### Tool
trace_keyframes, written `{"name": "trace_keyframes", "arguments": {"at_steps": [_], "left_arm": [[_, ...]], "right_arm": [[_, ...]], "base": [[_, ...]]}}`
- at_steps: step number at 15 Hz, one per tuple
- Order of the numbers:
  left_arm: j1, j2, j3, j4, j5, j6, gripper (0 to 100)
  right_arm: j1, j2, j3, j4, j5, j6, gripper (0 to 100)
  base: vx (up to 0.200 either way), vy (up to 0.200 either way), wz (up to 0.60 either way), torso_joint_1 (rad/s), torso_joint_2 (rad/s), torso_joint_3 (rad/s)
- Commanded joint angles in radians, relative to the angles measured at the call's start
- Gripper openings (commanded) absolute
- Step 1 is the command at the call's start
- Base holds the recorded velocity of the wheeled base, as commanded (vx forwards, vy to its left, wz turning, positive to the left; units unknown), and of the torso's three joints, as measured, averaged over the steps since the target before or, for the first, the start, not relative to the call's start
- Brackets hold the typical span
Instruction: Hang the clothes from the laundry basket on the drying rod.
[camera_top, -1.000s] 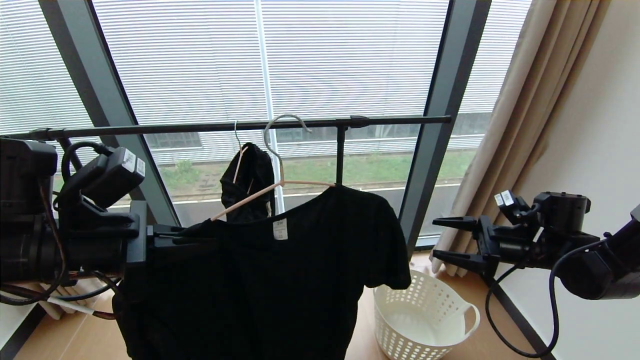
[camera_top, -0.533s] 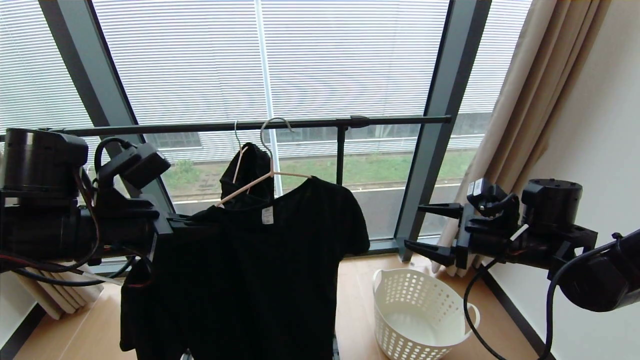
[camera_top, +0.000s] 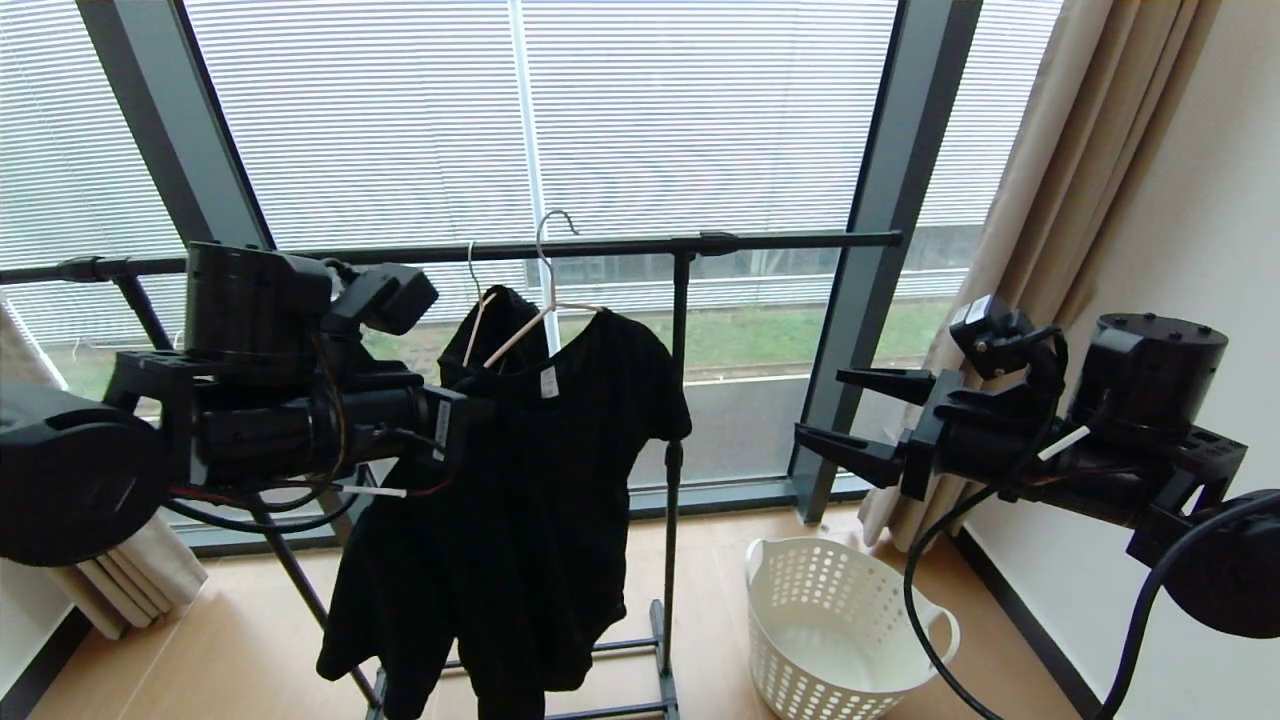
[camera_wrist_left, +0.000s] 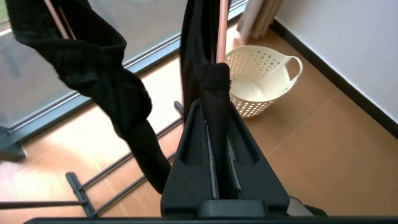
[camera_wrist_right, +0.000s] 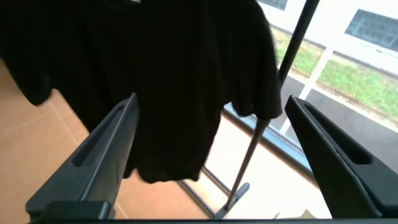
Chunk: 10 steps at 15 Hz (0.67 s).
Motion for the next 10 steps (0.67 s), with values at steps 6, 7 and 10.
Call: {"name": "trace_keyframes", "arguments": {"at_steps": [6, 7, 10], "left_arm": [[-0.063, 0.227, -0.196, -0.006, 0.181, -0.130, 0], [-0.063, 0.259, -0.221, -0.020, 0.215, -0.136, 0], [-0.061, 0.322, -0.270, -0.055, 0.247, -0.175, 0]], "right_arm": [[0.002, -0.009, -0.003, 0.000, -0.001, -0.002, 100], [0.002, -0.006, -0.003, 0.000, -0.001, -0.002, 100], [0.002, -0.003, -0.003, 0.000, -0.001, -0.002, 100]], "base": [[0.000, 0.000, 0.00, 0.000, 0.00, 0.000], [0.000, 0.000, 0.00, 0.000, 0.00, 0.000], [0.000, 0.000, 0.00, 0.000, 0.00, 0.000]]}}
